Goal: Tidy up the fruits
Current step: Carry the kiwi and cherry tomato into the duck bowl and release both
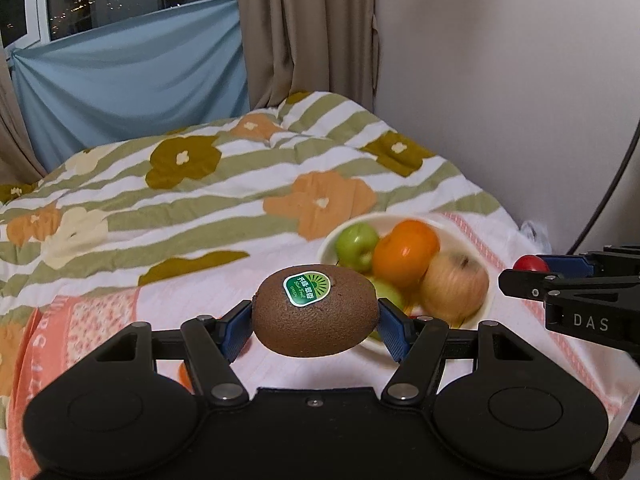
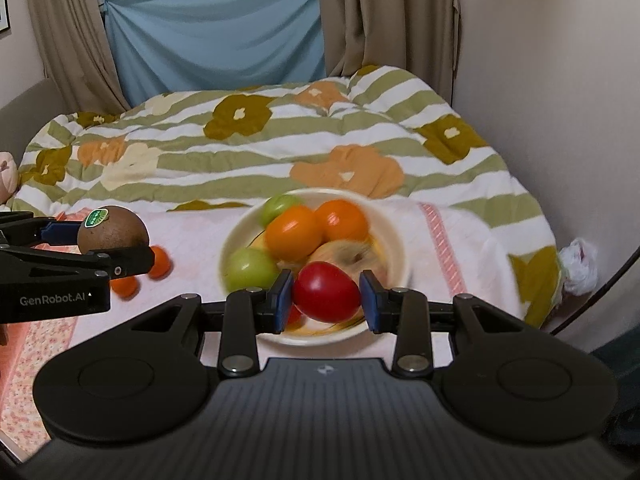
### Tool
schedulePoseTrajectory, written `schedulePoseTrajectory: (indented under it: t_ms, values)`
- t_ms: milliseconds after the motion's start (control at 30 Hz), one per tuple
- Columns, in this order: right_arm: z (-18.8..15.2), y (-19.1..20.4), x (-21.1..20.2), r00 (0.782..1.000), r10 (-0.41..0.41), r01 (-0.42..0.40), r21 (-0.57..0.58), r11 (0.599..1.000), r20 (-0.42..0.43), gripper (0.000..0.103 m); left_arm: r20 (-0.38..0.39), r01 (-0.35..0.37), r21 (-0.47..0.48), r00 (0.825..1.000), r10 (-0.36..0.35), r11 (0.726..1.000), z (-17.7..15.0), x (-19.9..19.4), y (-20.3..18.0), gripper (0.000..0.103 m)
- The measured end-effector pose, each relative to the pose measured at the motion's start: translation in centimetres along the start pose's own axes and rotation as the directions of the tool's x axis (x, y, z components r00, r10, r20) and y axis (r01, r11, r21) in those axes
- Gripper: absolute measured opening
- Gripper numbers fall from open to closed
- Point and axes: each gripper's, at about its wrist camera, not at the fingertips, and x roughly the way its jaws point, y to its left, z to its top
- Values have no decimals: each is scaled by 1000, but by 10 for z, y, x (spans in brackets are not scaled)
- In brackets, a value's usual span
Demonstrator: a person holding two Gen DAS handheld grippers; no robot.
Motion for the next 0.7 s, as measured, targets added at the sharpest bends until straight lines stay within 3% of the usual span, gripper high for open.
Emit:
schedulePoseTrajectory:
  t_ms: [300, 700]
  values:
    - [22, -49, 29, 999, 50, -50, -47, 998, -2, 50, 6, -51, -35, 999, 51, 998, 26, 37, -28, 70]
    - [36, -81, 77, 993, 115, -117, -104, 988, -33, 51, -56, -130, -99, 991, 125, 987, 41, 101, -29, 70]
